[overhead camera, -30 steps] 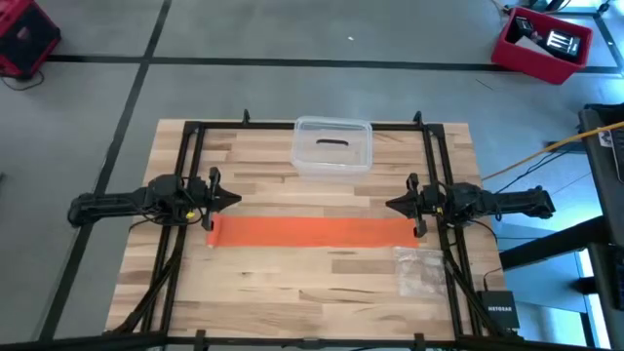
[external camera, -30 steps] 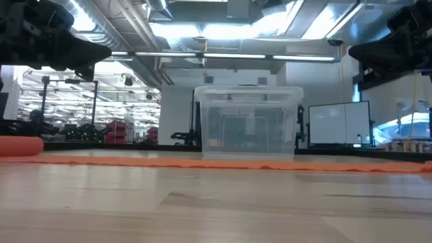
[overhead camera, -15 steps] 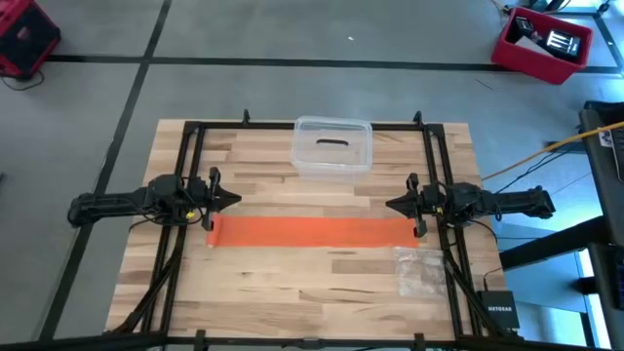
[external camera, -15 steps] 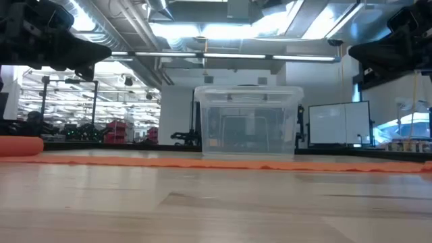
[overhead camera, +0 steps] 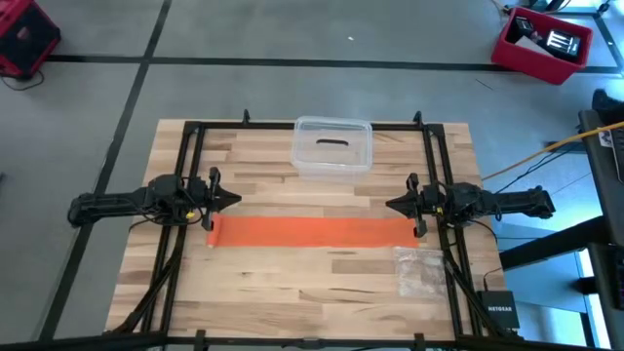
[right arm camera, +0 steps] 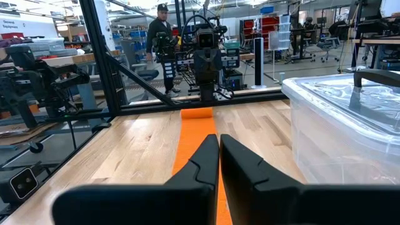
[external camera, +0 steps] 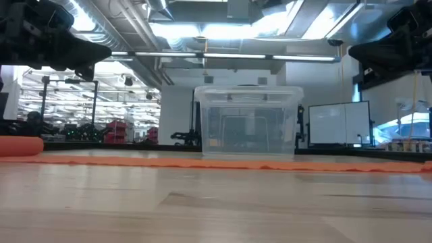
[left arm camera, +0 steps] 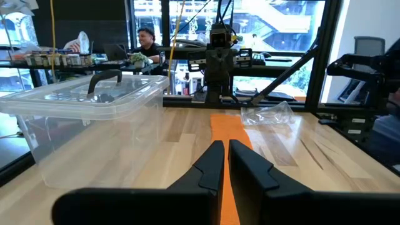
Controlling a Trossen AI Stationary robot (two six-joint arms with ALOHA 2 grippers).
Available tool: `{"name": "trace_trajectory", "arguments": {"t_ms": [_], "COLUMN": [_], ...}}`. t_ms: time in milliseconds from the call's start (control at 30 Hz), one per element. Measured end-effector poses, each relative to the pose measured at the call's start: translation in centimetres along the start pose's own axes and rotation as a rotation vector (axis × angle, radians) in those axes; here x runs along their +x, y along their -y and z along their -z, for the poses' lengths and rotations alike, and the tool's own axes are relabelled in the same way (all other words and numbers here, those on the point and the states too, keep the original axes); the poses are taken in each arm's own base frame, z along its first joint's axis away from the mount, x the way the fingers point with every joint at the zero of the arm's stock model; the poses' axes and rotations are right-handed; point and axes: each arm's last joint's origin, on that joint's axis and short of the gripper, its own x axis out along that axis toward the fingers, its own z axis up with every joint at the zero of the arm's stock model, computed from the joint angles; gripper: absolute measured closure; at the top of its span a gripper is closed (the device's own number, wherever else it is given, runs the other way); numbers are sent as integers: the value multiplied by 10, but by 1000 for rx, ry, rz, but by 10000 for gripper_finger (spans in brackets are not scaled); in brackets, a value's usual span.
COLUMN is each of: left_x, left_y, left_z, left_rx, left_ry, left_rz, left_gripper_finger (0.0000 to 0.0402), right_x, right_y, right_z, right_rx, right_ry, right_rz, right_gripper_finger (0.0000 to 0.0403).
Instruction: Roll bandage
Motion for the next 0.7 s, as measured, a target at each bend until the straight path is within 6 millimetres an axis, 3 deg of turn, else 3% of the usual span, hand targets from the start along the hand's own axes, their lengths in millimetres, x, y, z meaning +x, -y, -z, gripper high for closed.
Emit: {"name": "trace_trajectory", "arguments": {"t_ms": [600,700], "left_x": [0,0], "left_y": [0,0], "left_z": [0,0], "left_rx": [0,0], "left_ry": [0,1], "left_rz": [0,0], "left_gripper_finger": [384,384], "right_x": [0,0], "right_y": [0,0], "right_z": [0,-1], "right_rx": [6,157], "right_ry": [3,5], "right_rz": [-1,-16], "right_gripper_finger": [384,384]}}
